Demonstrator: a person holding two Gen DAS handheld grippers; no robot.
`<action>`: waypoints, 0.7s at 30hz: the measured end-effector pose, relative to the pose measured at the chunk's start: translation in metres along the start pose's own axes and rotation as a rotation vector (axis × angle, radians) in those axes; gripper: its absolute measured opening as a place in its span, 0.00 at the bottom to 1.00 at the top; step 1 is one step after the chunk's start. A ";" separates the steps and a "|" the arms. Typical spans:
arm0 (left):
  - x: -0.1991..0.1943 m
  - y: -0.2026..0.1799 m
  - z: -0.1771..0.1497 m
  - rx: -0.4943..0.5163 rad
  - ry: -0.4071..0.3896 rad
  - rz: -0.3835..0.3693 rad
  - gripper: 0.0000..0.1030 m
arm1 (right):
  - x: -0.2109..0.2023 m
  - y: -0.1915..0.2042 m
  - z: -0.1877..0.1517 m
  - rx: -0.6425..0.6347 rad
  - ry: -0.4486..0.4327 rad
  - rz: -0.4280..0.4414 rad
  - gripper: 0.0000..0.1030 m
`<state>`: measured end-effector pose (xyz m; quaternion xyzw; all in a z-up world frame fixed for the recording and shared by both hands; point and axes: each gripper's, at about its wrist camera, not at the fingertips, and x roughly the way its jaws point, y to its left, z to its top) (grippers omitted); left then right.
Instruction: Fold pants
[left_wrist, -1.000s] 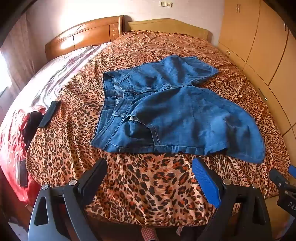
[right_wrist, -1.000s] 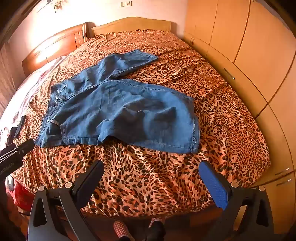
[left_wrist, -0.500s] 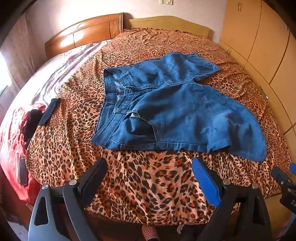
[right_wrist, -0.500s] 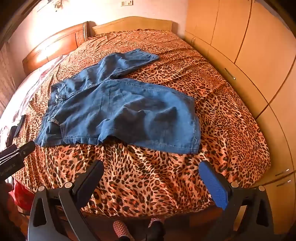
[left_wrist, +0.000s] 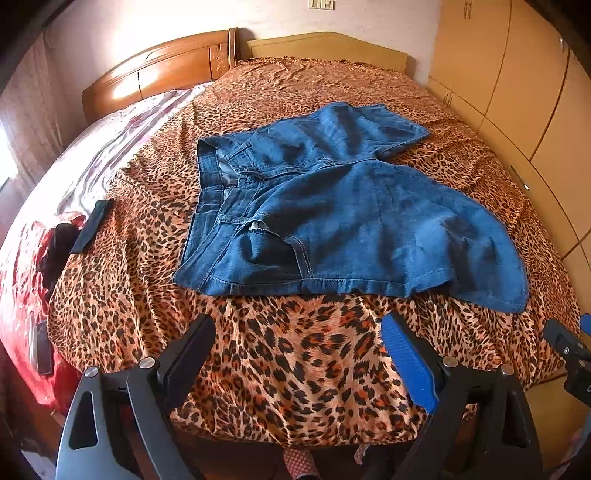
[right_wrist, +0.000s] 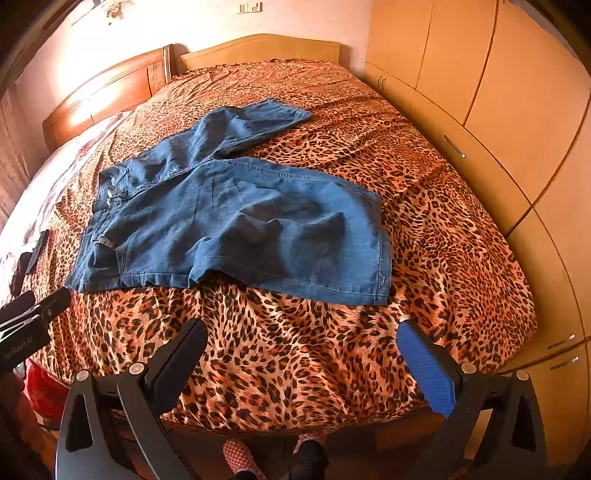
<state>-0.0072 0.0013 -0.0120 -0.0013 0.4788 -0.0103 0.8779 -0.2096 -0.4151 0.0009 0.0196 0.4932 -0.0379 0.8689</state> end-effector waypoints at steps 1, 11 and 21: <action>0.000 0.001 -0.001 -0.003 0.001 0.000 0.88 | 0.000 0.000 0.000 0.000 0.000 0.000 0.99; 0.010 0.003 -0.005 -0.019 0.022 0.019 0.88 | -0.002 -0.005 0.000 0.009 -0.008 -0.008 0.99; 0.010 0.004 -0.005 -0.029 0.008 0.028 0.88 | -0.003 -0.008 0.002 0.034 -0.019 -0.012 0.99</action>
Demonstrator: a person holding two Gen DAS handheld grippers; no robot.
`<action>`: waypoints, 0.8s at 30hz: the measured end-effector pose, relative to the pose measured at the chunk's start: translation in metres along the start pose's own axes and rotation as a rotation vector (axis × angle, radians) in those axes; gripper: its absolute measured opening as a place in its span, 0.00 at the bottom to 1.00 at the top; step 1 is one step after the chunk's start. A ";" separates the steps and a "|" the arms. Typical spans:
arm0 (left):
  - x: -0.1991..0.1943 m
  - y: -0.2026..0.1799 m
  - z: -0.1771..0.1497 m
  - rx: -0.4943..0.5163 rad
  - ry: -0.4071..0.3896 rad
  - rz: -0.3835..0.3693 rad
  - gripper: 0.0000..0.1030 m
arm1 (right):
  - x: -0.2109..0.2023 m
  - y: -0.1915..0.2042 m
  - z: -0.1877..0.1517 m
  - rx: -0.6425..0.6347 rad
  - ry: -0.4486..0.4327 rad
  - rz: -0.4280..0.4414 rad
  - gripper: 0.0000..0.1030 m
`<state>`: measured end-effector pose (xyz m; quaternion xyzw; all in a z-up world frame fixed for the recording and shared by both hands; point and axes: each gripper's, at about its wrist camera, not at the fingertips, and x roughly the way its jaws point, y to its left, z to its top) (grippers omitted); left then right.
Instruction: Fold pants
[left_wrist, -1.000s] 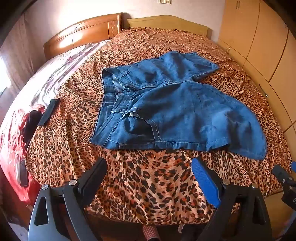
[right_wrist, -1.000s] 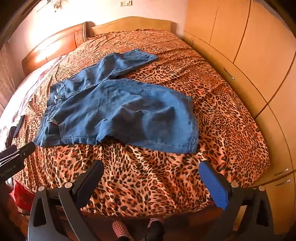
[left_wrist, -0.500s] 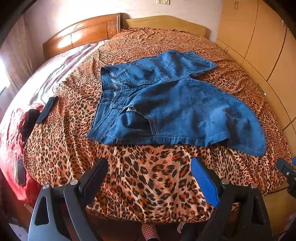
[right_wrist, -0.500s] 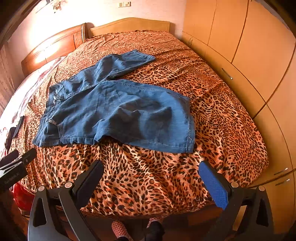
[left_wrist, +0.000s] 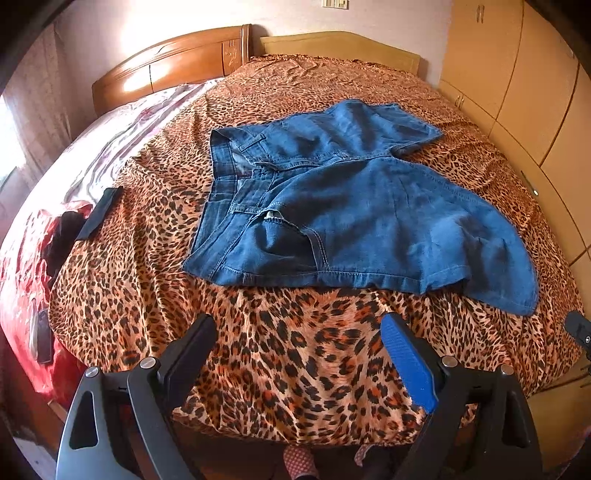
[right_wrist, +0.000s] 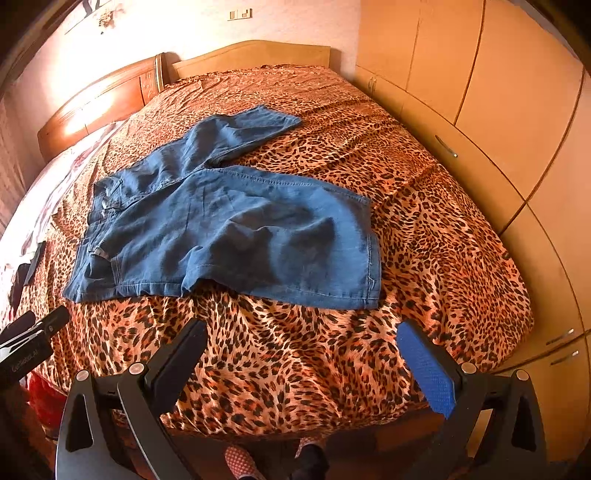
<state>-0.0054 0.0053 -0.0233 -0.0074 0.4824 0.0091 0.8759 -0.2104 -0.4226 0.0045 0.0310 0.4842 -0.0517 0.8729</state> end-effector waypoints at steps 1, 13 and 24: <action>0.000 0.000 0.000 0.001 -0.002 0.000 0.88 | 0.000 0.000 0.000 0.001 -0.001 -0.001 0.99; -0.013 -0.001 0.000 0.013 -0.033 -0.018 0.88 | -0.001 0.000 -0.001 0.002 -0.003 -0.007 0.99; -0.019 0.000 0.002 0.017 -0.044 -0.022 0.88 | -0.003 0.005 0.000 -0.005 -0.004 -0.008 0.99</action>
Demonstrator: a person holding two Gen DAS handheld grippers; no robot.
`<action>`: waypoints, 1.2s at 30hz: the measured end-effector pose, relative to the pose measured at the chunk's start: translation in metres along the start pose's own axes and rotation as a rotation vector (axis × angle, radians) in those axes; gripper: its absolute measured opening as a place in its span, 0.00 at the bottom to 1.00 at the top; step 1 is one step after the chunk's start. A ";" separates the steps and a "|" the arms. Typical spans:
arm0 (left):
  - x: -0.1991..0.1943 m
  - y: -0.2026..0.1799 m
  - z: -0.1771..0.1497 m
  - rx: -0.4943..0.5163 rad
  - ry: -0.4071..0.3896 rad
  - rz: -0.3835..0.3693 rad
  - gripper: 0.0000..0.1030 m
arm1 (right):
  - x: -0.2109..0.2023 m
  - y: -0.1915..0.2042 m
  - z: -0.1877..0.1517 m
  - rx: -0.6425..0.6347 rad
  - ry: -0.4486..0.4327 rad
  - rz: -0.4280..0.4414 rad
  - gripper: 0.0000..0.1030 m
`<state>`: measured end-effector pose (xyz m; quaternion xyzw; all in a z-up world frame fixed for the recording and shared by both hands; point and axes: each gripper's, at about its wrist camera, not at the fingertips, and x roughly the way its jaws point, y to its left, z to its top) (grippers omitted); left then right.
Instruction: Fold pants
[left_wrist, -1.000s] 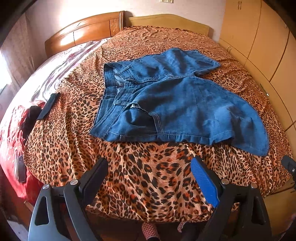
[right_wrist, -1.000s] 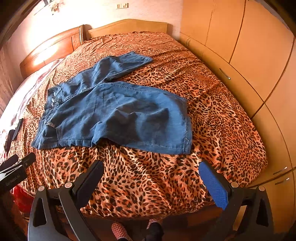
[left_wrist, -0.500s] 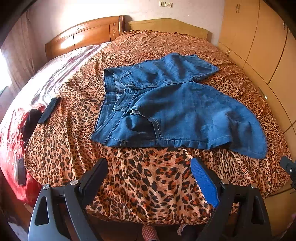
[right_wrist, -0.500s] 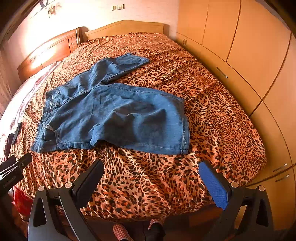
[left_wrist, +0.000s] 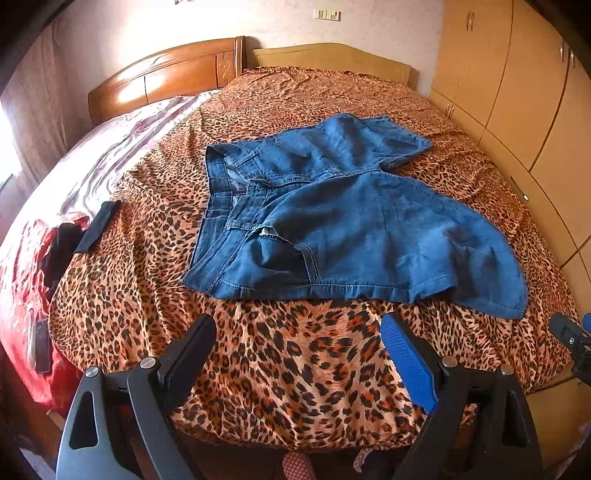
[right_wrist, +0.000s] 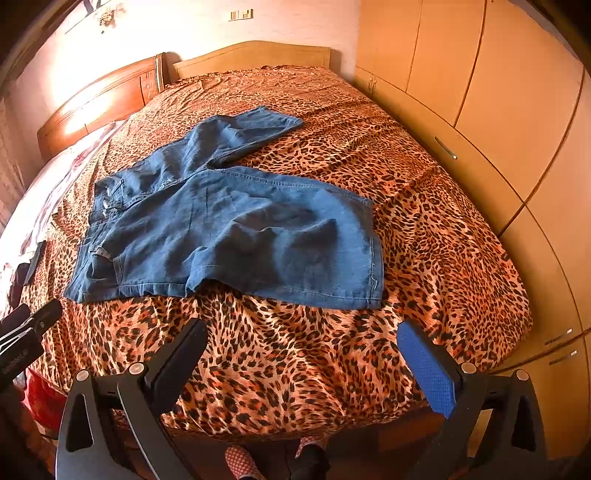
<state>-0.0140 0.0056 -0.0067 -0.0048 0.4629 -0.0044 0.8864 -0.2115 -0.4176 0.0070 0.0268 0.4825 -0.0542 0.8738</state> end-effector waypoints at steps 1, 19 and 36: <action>0.000 0.000 0.000 0.000 0.000 -0.001 0.88 | 0.000 0.000 0.000 0.001 0.001 0.001 0.99; -0.008 0.008 0.002 -0.005 -0.003 -0.004 0.89 | -0.005 0.011 0.001 0.000 0.000 0.004 0.99; 0.020 -0.014 0.022 -0.016 0.054 0.045 0.89 | 0.030 -0.003 0.029 -0.020 0.036 0.047 1.00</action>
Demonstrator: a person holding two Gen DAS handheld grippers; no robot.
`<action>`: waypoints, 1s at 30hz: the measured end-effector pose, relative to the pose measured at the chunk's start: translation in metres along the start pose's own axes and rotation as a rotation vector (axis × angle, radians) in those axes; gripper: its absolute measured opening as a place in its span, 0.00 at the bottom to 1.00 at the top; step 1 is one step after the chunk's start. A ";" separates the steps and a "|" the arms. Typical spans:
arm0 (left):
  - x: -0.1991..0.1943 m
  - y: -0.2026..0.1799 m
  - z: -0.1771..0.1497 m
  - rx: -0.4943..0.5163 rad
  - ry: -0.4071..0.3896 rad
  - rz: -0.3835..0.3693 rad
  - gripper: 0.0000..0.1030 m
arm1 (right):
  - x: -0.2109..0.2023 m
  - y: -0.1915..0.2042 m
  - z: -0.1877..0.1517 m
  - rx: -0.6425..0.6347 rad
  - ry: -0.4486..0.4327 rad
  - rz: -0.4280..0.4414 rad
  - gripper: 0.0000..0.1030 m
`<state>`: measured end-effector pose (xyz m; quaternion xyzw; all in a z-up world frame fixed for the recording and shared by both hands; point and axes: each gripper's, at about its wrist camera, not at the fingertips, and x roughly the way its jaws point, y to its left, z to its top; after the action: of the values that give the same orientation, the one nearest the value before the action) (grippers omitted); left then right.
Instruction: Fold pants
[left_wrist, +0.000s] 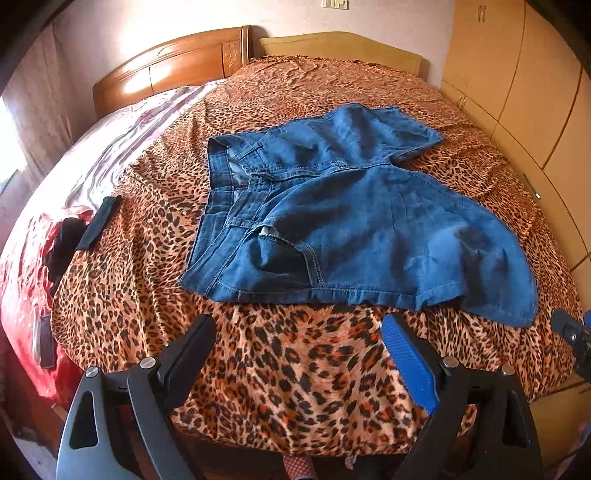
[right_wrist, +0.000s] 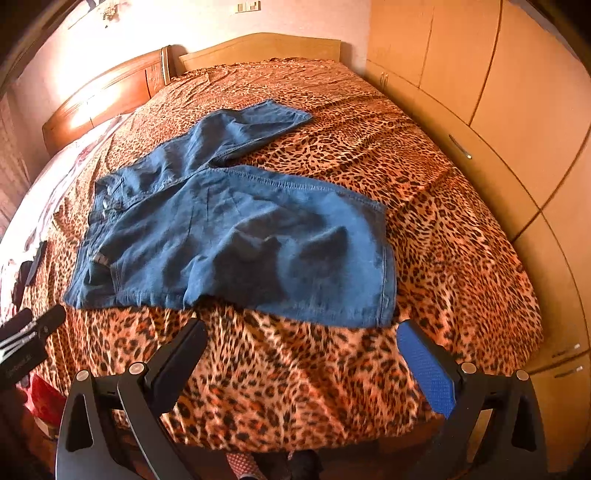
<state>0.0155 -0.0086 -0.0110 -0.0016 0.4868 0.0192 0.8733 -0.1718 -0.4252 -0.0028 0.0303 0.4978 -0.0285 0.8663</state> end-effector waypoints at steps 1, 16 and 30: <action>0.002 -0.005 0.003 0.000 0.002 0.007 0.89 | 0.003 -0.002 0.004 -0.003 0.000 0.007 0.99; 0.036 -0.064 0.035 -0.031 0.060 0.077 0.89 | 0.053 -0.041 0.057 -0.081 0.019 0.057 0.99; 0.069 -0.063 0.058 -0.077 0.167 0.120 0.89 | 0.088 -0.051 0.072 -0.075 0.051 0.103 0.99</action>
<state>0.1032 -0.0680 -0.0401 -0.0077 0.5559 0.0901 0.8263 -0.0698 -0.4836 -0.0443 0.0241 0.5182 0.0359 0.8542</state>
